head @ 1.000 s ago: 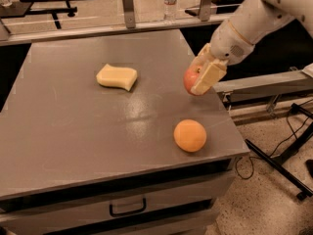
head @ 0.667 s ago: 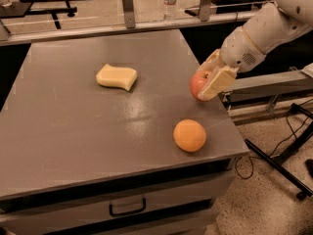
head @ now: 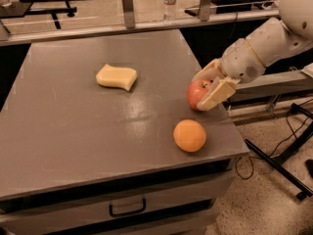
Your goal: Move apple near orange
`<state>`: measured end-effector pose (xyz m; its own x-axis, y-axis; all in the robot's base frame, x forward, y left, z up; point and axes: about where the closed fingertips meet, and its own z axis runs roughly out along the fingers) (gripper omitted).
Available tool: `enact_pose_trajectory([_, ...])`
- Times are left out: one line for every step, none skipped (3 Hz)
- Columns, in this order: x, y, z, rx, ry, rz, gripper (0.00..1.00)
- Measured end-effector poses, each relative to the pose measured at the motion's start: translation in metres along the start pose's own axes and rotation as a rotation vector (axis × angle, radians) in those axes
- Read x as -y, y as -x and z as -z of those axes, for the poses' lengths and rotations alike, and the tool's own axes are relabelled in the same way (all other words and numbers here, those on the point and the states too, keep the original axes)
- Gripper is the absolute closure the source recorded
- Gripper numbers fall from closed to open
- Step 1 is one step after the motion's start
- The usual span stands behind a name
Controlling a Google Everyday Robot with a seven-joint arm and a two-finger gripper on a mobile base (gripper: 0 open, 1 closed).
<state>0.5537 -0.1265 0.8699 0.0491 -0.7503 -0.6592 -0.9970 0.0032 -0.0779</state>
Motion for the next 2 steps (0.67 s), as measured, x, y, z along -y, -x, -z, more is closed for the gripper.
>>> enact_pose_trajectory([-0.005, 0.0027, -0.002, 0.009, 0.023, 0.052, 0.05])
enact_pose_trajectory([-0.0077, 0.0021, 0.0011, -0.008, 0.04, 0.094, 0.0])
